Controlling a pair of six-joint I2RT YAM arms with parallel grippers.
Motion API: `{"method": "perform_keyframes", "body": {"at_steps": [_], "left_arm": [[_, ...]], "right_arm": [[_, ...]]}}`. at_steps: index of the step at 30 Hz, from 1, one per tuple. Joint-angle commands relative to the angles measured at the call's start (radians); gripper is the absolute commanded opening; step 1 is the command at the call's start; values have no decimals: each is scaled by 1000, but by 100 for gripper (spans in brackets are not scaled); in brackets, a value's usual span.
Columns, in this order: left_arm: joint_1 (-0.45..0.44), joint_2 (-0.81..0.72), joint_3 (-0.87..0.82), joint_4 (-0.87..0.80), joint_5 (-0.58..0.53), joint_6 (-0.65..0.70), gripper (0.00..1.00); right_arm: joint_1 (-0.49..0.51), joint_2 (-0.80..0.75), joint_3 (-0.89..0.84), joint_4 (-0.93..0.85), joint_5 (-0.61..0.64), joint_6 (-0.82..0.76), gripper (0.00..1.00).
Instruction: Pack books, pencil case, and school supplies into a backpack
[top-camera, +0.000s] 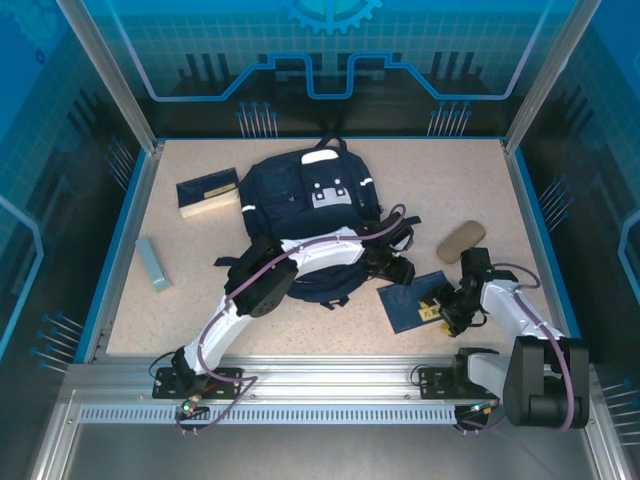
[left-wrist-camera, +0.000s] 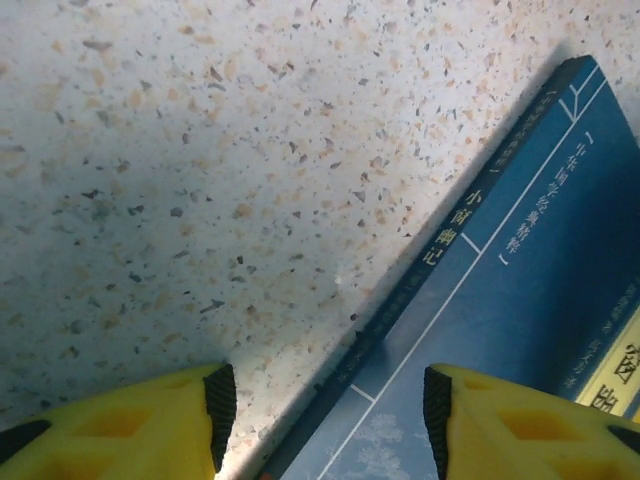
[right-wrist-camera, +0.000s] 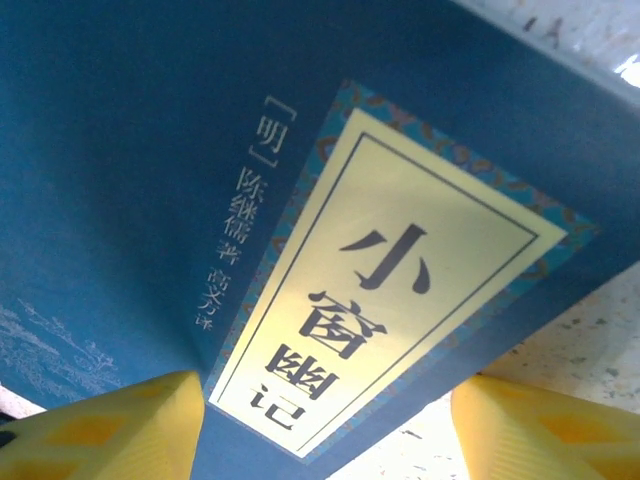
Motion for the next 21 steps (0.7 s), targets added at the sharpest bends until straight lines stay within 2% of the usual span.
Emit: {"method": "perform_keyframes", "body": {"at_steps": [1, 12, 17, 21], "left_arm": [[-10, 28, 6, -80, 49, 22, 50], [-33, -69, -121, -62, 111, 25, 26], [-39, -97, -151, -47, 116, 15, 22], [-39, -95, -152, -60, 80, 7, 21]], "right_arm": [[-19, 37, 29, 106, -47, -43, 65], [-23, 177, 131, 148, -105, -164, 52], [-24, 211, 156, 146, -94, -205, 50], [-24, 210, 156, 96, 4, -181, 50]]}}
